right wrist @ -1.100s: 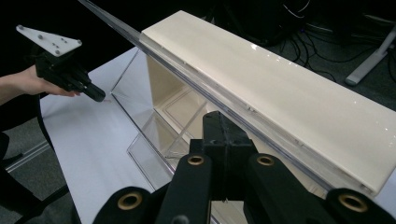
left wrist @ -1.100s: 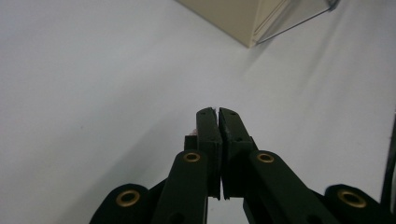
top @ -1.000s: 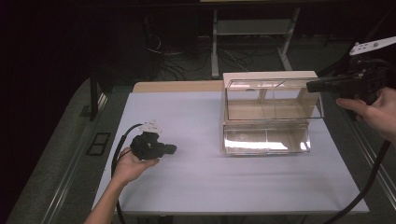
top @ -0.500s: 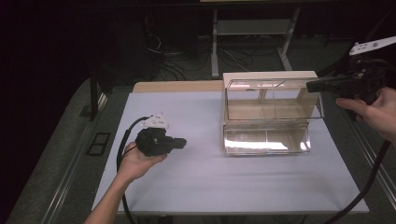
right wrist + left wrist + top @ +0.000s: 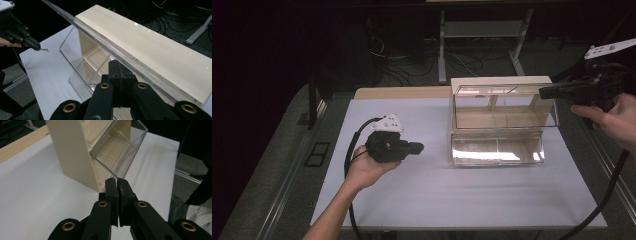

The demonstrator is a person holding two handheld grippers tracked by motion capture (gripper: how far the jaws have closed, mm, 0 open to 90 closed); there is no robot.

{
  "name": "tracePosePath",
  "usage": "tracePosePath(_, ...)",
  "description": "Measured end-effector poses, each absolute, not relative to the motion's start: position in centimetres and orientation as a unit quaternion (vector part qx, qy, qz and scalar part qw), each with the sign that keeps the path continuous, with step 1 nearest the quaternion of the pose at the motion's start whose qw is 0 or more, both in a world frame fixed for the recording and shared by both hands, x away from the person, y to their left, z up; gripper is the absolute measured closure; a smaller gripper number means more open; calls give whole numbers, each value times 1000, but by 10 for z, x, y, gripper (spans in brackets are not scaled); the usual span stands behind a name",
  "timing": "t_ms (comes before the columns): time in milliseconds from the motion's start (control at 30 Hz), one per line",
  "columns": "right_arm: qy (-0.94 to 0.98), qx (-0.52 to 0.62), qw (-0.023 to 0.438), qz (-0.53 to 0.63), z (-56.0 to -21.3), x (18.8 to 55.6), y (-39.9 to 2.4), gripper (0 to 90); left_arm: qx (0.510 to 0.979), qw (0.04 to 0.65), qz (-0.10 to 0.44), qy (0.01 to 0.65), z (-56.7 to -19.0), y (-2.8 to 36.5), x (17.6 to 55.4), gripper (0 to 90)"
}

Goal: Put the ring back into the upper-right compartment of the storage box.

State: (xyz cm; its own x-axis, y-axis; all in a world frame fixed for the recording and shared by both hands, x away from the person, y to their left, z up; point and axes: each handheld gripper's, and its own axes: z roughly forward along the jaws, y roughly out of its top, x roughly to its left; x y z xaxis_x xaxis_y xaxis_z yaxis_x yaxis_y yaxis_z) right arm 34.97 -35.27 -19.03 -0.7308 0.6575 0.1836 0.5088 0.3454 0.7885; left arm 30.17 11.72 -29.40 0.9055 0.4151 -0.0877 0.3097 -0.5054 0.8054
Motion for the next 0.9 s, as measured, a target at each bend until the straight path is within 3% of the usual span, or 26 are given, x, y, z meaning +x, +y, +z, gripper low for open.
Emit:
tracePosePath(433, 815, 360, 82, 446, -190, 350, -353, 895, 870, 459, 49, 173, -273, 81, 304, 874)
tracePosePath(900, 817, 359, 83, 444, -189, 351, -350, 895, 859, 476, 36, 186, -252, 47, 305, 874)
